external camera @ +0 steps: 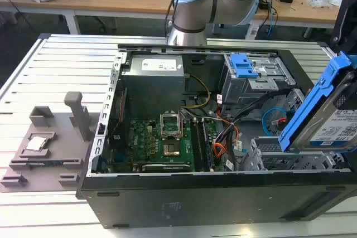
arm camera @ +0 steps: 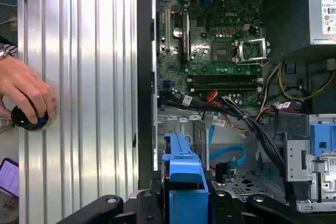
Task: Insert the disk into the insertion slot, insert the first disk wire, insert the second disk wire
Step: 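Insert the disk into the insertion slot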
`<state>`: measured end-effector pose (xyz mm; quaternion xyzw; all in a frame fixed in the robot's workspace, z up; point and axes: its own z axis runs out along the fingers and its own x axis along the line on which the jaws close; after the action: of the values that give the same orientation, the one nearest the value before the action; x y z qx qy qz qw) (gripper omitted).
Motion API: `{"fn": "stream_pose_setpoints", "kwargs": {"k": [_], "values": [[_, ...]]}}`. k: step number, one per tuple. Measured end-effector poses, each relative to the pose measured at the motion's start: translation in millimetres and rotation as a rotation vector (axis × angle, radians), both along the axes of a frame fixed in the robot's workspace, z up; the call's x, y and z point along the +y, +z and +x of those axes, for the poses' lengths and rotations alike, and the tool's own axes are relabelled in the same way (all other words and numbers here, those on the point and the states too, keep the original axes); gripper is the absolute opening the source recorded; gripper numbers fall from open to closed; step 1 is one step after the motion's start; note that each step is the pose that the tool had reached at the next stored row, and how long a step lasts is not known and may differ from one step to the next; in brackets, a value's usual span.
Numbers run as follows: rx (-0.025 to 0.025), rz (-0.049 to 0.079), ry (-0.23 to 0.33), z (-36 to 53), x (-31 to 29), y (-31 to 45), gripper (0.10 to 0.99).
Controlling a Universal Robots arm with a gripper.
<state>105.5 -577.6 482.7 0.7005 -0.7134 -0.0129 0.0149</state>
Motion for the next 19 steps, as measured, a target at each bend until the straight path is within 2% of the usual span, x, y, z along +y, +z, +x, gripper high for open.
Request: {"fn": "stream_pose_setpoints", "kwargs": {"k": [5, 19], "values": [[0.0, 0.0, 0.0, -2.7, 0.0, -6.5, 0.365], [0.0, 0.0, 0.0, -3.2, 0.1, -25.8, 0.365]]}}
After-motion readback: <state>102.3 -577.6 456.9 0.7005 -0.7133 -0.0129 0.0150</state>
